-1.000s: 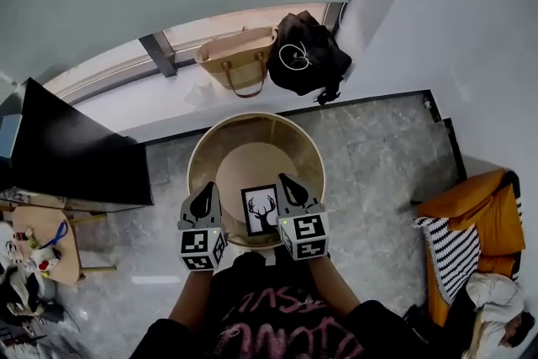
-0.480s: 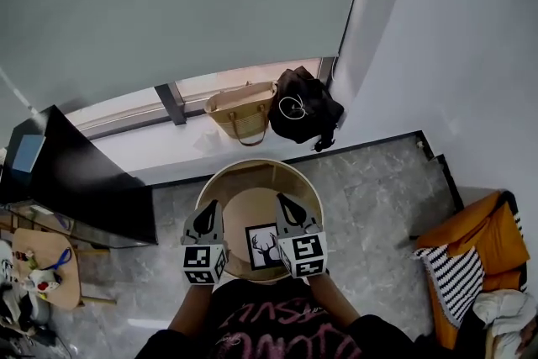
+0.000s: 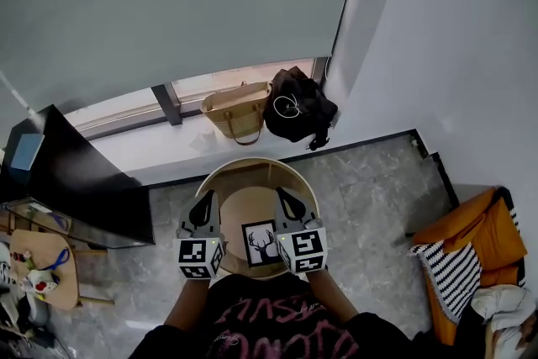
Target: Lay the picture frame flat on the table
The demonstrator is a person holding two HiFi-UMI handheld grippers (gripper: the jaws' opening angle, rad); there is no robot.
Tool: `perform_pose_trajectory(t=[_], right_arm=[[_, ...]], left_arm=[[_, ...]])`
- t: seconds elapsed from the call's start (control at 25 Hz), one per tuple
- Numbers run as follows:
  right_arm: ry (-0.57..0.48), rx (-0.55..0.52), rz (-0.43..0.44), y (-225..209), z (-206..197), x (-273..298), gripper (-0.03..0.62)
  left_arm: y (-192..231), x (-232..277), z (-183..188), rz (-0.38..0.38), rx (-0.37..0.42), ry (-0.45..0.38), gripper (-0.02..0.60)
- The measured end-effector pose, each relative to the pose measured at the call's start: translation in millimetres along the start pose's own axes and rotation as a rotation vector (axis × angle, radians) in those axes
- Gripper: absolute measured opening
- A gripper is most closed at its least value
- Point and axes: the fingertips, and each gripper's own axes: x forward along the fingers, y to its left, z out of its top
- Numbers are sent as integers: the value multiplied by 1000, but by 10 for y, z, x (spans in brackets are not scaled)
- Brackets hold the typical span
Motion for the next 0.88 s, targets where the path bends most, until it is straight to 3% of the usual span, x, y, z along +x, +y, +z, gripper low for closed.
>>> perform_pose_trajectory(t=[0.28, 0.44, 0.88], right_arm=[[-10, -28, -8, 27, 30, -34, 20], [-21, -25, -13, 88, 35, -58, 20], [-27, -35, -72, 351, -10, -173, 21]], left_arm=[[-18, -41, 133, -15, 25, -53, 11], [10, -102, 117, -34, -6, -66, 11], [161, -330, -71, -84, 14, -30, 11]])
